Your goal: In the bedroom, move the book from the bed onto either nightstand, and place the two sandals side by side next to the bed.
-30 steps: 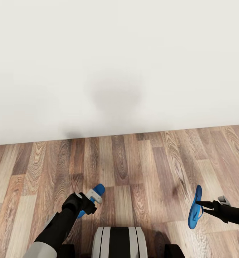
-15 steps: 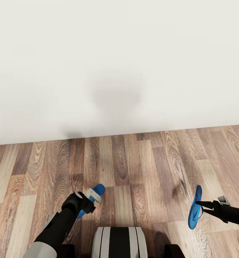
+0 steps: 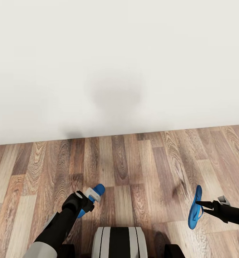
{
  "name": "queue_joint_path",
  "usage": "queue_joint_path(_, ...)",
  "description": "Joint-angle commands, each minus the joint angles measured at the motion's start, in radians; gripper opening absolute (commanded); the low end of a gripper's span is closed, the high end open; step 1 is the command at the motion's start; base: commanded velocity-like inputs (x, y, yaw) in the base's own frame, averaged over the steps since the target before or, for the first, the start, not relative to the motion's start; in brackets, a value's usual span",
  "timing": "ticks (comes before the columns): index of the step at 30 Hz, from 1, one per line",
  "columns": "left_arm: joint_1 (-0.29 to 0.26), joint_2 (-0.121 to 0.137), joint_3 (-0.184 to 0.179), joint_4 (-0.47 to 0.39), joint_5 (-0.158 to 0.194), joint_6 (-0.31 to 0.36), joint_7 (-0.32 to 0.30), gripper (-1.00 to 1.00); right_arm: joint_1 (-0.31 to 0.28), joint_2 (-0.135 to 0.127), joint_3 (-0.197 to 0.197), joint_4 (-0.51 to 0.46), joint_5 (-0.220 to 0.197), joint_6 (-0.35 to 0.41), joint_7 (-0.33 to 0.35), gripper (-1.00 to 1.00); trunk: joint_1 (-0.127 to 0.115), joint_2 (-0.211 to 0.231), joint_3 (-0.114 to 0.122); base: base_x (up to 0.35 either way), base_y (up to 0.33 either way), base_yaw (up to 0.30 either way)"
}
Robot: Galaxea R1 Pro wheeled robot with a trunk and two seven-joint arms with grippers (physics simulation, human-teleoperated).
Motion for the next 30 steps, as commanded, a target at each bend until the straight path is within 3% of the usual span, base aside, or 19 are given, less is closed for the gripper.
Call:
queue_joint_path(1, 0.000, 0.000, 0.000, -0.001, -0.010, 0.002, -0.009, 1.00, 0.000, 0.000, -0.001, 0.000, 0.000, 0.005, 0.004, -1.00, 0.000, 0.000, -0.001, 0.000, 0.000, 0.000)
queue_joint_path(4, 0.000, 0.001, 0.000, -0.001, -0.011, 0.002, -0.009, 1.00, 0.000, 0.000, -0.001, 0.000, 0.000, 0.005, 0.004, -1.00, 0.000, 0.000, -0.001, 0.000, 0.000, 0.000)
queue_joint_path(9, 0.000, 0.001, 0.000, -0.001, -0.010, 0.002, -0.006, 1.00, 0.000, 0.000, -0.001, 0.000, 0.000, 0.005, 0.004, -1.00, 0.002, -0.001, -0.020, 0.000, 0.000, 0.000)
queue_joint_path(18, 0.000, -0.013, -0.002, 0.002, -0.005, -0.002, 0.114, 1.00, 0.000, 0.000, -0.001, 0.000, 0.000, 0.005, 0.005, -1.00, 0.002, -0.001, -0.020, 0.000, 0.000, 0.000)
queue_joint_path(30, 0.001, -0.022, -0.003, 0.014, -0.003, -0.008, 0.120, 1.00, 0.000, 0.000, -0.001, 0.000, 0.000, 0.005, 0.005, -1.00, 0.002, -0.001, -0.020, 0.000, 0.000, 0.000)
